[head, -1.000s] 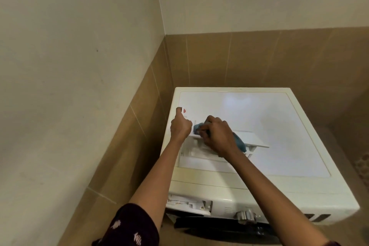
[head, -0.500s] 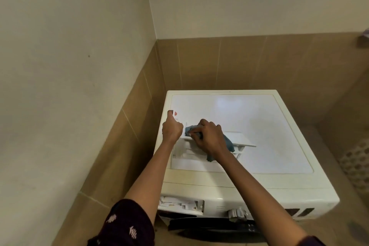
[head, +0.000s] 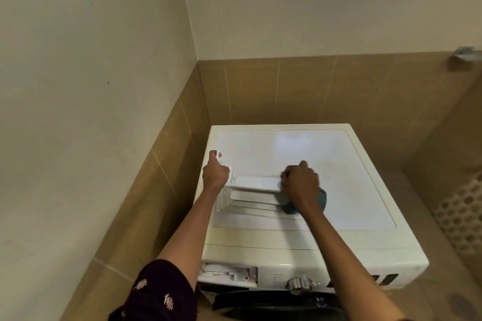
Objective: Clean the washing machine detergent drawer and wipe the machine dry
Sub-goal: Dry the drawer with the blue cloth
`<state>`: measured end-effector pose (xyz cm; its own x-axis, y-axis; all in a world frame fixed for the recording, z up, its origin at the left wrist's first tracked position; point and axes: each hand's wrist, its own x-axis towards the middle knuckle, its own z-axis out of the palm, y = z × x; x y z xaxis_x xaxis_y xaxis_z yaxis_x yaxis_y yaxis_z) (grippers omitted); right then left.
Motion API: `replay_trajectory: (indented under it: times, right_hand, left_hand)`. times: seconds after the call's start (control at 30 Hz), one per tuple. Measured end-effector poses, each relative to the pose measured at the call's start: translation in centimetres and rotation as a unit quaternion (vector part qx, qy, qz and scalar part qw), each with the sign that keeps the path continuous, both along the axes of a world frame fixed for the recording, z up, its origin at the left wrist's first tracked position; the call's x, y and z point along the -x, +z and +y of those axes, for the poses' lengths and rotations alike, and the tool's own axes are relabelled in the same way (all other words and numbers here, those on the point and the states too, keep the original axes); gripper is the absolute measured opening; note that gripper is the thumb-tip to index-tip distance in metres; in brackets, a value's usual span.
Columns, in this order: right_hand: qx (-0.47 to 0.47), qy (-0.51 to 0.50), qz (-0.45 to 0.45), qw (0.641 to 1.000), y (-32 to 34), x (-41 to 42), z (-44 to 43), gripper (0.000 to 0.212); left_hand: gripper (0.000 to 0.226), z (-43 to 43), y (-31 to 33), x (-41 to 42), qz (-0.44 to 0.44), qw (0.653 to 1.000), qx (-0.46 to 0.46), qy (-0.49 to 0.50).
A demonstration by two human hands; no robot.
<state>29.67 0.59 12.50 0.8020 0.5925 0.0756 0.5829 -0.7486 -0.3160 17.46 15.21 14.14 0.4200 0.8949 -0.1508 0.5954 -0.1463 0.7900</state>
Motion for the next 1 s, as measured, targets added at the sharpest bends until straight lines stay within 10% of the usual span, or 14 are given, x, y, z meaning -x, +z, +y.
replay_trajectory:
  times: [0.27, 0.53, 0.73, 0.87, 1.0]
  right_hand:
    - [-0.103, 0.217, 0.033, 0.970, -0.2, 4.5, 2.9, 0.029]
    - [-0.113, 0.008, 0.083, 0.990, -2.9, -3.6, -5.5, 0.026]
    - [-0.342, -0.091, 0.243, 0.903, -0.3, -5.6, -7.4, 0.029]
    - [-0.414, 0.018, 0.286, 0.864, 4.9, -4.7, -5.5, 0.025]
    - [-0.277, 0.152, 0.220, 0.923, 5.1, -2.2, -1.6, 0.026]
  left_hand:
    - [0.043, 0.4, 0.0, 0.1, 0.014, 1.000, -0.002, 0.008]
    - [0.042, 0.3, -0.4, -0.1, 0.010, 1.000, -0.001, 0.005]
    - [0.040, 0.2, -0.4, 0.2, -0.002, 1.000, -0.008, -0.003]
    - [0.044, -0.7, -0.2, 0.3, -0.031, 0.998, -0.055, -0.016]
    - [0.050, -2.9, 0.2, 0.2, -0.079, 0.991, -0.108, -0.020]
